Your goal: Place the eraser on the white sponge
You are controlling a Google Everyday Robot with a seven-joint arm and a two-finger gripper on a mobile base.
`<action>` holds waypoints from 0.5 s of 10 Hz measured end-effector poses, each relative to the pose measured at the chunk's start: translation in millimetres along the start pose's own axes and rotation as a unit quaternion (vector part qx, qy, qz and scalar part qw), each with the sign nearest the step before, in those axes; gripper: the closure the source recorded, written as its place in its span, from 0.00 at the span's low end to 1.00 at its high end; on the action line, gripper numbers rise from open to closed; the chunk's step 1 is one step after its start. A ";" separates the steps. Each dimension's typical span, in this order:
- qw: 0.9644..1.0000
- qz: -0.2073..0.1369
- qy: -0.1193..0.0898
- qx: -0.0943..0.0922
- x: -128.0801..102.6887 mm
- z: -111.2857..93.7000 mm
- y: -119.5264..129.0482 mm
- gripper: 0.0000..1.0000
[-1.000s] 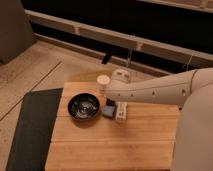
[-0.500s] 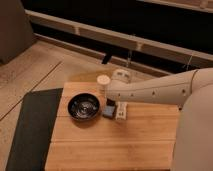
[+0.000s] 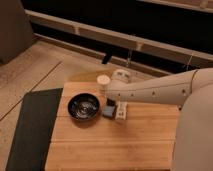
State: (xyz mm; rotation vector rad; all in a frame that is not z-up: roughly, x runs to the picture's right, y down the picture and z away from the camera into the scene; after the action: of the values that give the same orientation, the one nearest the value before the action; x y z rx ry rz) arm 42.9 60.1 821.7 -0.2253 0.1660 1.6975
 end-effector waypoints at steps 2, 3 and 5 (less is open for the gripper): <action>0.999 -0.002 0.045 -0.002 34.7 29.1 4.3 1.00; 0.998 -0.006 0.059 -0.005 44.2 38.2 9.5 1.00; 0.997 -0.012 0.075 -0.006 50.3 49.9 13.2 1.00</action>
State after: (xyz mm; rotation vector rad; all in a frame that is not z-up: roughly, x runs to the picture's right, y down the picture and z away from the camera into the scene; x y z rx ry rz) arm 20.7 118.6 857.6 -0.3627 0.2639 1.6573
